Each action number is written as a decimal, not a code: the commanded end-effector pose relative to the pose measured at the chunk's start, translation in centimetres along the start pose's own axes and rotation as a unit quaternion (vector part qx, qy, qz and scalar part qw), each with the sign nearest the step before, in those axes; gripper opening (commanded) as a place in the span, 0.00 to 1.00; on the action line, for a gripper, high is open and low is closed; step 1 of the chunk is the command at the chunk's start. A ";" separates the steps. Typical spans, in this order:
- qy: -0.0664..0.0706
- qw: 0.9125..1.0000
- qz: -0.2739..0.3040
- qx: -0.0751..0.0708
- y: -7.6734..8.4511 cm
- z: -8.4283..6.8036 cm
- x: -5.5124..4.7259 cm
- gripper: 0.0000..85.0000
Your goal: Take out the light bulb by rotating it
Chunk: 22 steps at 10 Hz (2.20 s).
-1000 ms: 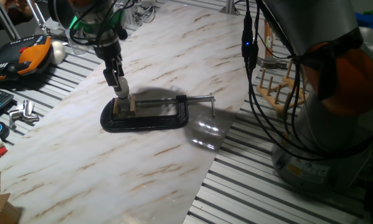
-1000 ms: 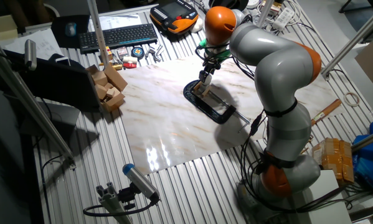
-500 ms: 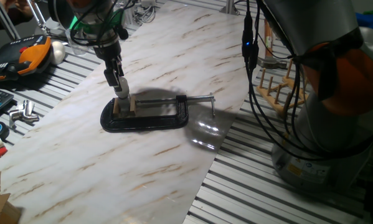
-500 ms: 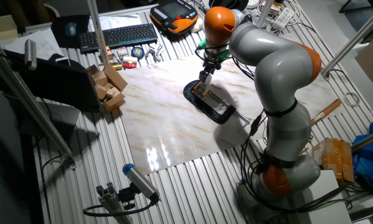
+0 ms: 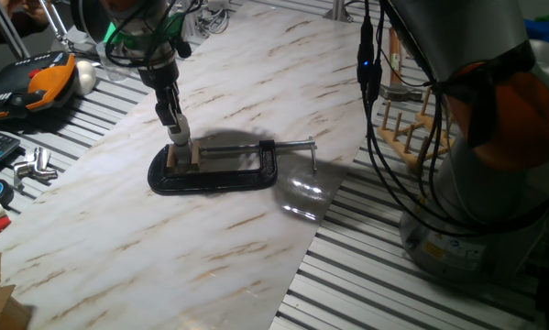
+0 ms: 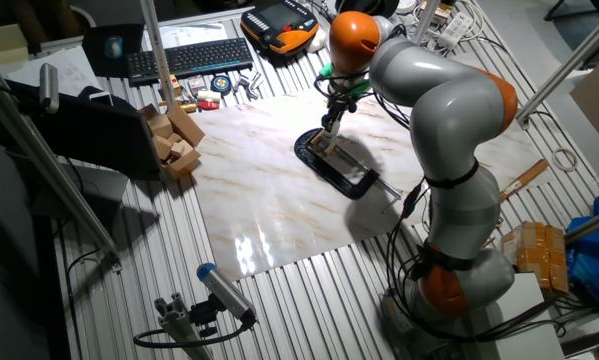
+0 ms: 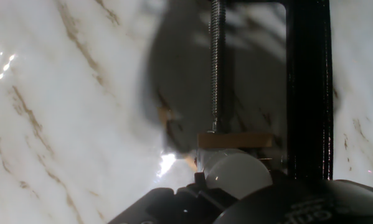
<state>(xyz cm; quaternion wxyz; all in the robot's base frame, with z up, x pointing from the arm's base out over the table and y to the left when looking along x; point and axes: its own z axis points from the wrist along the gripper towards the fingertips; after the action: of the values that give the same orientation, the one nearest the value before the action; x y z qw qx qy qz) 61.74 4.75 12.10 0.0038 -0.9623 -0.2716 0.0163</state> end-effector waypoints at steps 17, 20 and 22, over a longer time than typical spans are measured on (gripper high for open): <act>0.022 0.991 -0.134 -0.014 0.0 -0.2 0.2 0.00; 0.023 0.989 -0.148 -0.014 0.0 -0.3 0.3 0.00; 0.024 0.987 -0.157 -0.015 0.0 -0.4 0.3 0.00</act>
<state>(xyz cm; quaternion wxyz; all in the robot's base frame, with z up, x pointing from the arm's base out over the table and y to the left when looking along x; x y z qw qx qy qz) 62.04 4.92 12.46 -0.0011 -0.9071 -0.4209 -0.0115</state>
